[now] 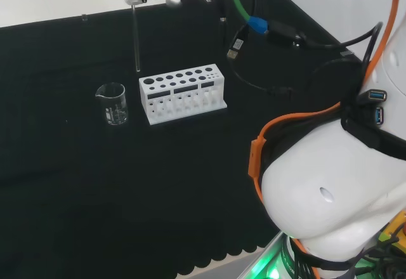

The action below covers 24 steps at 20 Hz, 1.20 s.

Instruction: Stir in the beaker to the left of the white test tube rack with the glass rod.

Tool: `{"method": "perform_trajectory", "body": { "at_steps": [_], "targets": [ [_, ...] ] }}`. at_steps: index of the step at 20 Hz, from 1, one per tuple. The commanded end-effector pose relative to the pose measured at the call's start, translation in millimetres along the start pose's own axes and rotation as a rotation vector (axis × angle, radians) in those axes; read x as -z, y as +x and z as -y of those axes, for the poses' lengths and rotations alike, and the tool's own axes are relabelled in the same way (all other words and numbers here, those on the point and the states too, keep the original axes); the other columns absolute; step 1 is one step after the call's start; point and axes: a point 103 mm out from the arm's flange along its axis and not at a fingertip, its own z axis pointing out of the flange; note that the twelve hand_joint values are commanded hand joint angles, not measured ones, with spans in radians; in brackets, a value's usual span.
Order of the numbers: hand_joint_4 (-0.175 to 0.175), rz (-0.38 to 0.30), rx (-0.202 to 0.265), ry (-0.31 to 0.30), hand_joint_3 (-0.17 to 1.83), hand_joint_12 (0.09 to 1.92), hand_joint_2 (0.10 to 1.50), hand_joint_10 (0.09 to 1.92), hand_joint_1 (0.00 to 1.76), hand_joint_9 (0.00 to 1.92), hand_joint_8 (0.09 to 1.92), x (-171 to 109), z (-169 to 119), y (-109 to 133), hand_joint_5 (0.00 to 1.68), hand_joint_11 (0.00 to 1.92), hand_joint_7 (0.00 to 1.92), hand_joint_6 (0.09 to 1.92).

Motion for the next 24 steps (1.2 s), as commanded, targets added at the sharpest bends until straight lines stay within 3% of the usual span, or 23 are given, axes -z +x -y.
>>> {"method": "perform_trajectory", "body": {
  "at_steps": [1,5,14,24],
  "targets": [
    [-0.175,-0.007,0.094,0.015,-0.17,0.40,1.01,0.13,1.33,1.79,0.09,-10,-18,34,1.46,1.68,1.65,0.09],
    [-0.175,-0.027,0.125,0.016,-0.17,0.40,1.01,0.13,1.33,1.79,0.09,-8,-26,46,1.46,1.68,1.65,0.09],
    [-0.175,-0.042,0.105,0.015,-0.17,0.40,1.01,0.13,1.33,1.79,0.09,-13,-44,65,1.46,1.68,1.65,0.09],
    [-0.175,-0.048,0.102,0.051,-0.17,0.40,1.01,0.12,1.33,1.79,0.09,-32,-55,60,1.46,1.68,1.65,0.09]
  ]
}}
